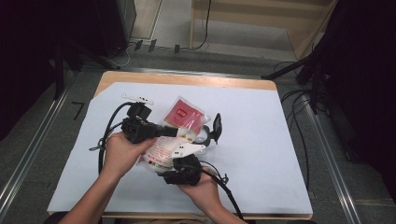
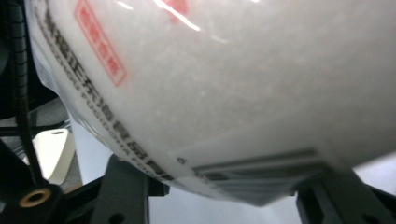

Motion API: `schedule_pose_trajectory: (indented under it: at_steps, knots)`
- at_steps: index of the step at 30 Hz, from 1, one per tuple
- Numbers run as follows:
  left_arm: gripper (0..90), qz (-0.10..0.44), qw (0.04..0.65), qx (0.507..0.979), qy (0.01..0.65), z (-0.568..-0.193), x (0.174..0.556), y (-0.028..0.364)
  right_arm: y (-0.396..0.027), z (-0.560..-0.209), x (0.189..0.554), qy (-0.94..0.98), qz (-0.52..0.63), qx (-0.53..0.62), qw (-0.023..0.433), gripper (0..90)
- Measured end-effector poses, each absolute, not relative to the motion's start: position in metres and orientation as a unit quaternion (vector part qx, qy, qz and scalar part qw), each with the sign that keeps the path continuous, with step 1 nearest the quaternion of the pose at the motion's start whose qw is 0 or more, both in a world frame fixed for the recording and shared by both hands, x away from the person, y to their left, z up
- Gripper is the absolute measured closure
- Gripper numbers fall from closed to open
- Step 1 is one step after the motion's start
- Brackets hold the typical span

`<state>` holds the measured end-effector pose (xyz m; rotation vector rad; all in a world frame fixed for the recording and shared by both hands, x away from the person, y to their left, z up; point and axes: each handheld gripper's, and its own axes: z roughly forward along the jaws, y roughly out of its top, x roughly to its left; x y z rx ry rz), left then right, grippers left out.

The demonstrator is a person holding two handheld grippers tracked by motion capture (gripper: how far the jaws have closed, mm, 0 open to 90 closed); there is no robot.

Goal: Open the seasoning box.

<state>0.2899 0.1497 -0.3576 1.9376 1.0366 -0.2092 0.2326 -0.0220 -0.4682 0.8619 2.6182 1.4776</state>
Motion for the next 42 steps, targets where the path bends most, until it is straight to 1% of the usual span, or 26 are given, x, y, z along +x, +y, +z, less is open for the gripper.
schedule_pose_trajectory:
  at_steps: [1, 3, 6, 8, 9, 11, 12, 13, 15, 16, 17, 19, 22, 23, 25, 27, 31, 34, 37, 40, 42]
  knots:
    - [89.4, -0.079, 0.452, 0.782, 0.422, -0.357, 0.290, 0.150, -0.022, -0.468, 0.232, 0.838, 0.473, 0.272, 0.003, 57.9]
    - [88.6, -0.075, 0.450, 0.782, 0.423, -0.355, 0.291, 0.152, -0.021, -0.466, 0.231, 0.838, 0.479, 0.261, -0.004, 60.4]
    - [85.8, -0.069, 0.445, 0.785, 0.425, -0.352, 0.291, 0.154, -0.020, -0.464, 0.230, 0.837, 0.484, 0.256, -0.013, 61.0]
    - [85.7, -0.075, 0.445, 0.783, 0.427, -0.351, 0.291, 0.155, -0.019, -0.463, 0.231, 0.835, 0.489, 0.253, -0.020, 61.1]
    - [85.1, -0.095, 0.442, 0.782, 0.429, -0.350, 0.294, 0.156, -0.018, -0.462, 0.231, 0.831, 0.496, 0.250, -0.029, 61.1]
    - [84.5, -0.097, 0.435, 0.786, 0.428, -0.349, 0.294, 0.156, -0.017, -0.462, 0.231, 0.831, 0.496, 0.249, -0.031, 61.2]
    - [82.3, -0.096, 0.438, 0.785, 0.427, -0.349, 0.294, 0.155, -0.017, -0.462, 0.230, 0.831, 0.496, 0.250, -0.035, 61.2]
    - [79.8, -0.102, 0.436, 0.786, 0.427, -0.350, 0.297, 0.153, -0.015, -0.461, 0.231, 0.824, 0.507, 0.246, -0.063, 62.3]
    - [79.5, -0.107, 0.433, 0.786, 0.428, -0.351, 0.299, 0.152, -0.014, -0.460, 0.230, 0.822, 0.510, 0.246, -0.067, 62.4]
    - [79.5, -0.112, 0.426, 0.788, 0.430, -0.351, 0.301, 0.150, -0.012, -0.457, 0.230, 0.812, 0.522, 0.243, -0.090, 62.6]
    - [79.9, -0.121, 0.423, 0.786, 0.434, -0.350, 0.303, 0.148, -0.011, -0.456, 0.230, 0.809, 0.525, 0.245, -0.095, 62.5]
    - [82.1, -0.130, 0.427, 0.781, 0.437, -0.349, 0.306, 0.147, -0.009, -0.454, 0.229, 0.808, 0.527, 0.247, -0.093, 62.1]
    - [82.2, -0.131, 0.423, 0.775, 0.450, -0.346, 0.308, 0.144, -0.007, -0.454, 0.230, 0.806, 0.529, 0.250, -0.089, 62.0]
    - [82.2, -0.136, 0.409, 0.778, 0.457, -0.346, 0.311, 0.140, -0.003, -0.453, 0.231, 0.809, 0.524, 0.251, -0.091, 61.2]
    - [82.3, -0.138, 0.403, 0.778, 0.463, -0.345, 0.311, 0.137, -0.001, -0.453, 0.229, 0.814, 0.519, 0.248, -0.084, 61.2]
    - [83.4, -0.126, 0.392, 0.786, 0.462, -0.345, 0.312, 0.132, 0.003, -0.453, 0.227, 0.821, 0.512, 0.244, -0.067, 61.1]
    - [83.6, -0.114, 0.398, 0.781, 0.468, -0.346, 0.314, 0.131, 0.002, -0.454, 0.230, 0.820, 0.508, 0.255, -0.062, 60.2]
    - [83.3, -0.109, 0.396, 0.779, 0.474, -0.346, 0.315, 0.129, 0.002, -0.454, 0.233, 0.821, 0.504, 0.260, -0.062, 56.9]
    - [82.9, -0.114, 0.400, 0.779, 0.469, -0.349, 0.314, 0.128, 0.001, -0.455, 0.233, 0.829, 0.494, 0.256, -0.054, 57.8]
    - [82.0, -0.124, 0.405, 0.778, 0.463, -0.352, 0.315, 0.130, -0.002, -0.456, 0.231, 0.843, 0.480, 0.241, -0.030, 60.2]
    - [82.0, -0.127, 0.405, 0.777, 0.466, -0.354, 0.316, 0.130, -0.004, -0.457, 0.231, 0.844, 0.477, 0.241, -0.033, 60.6]
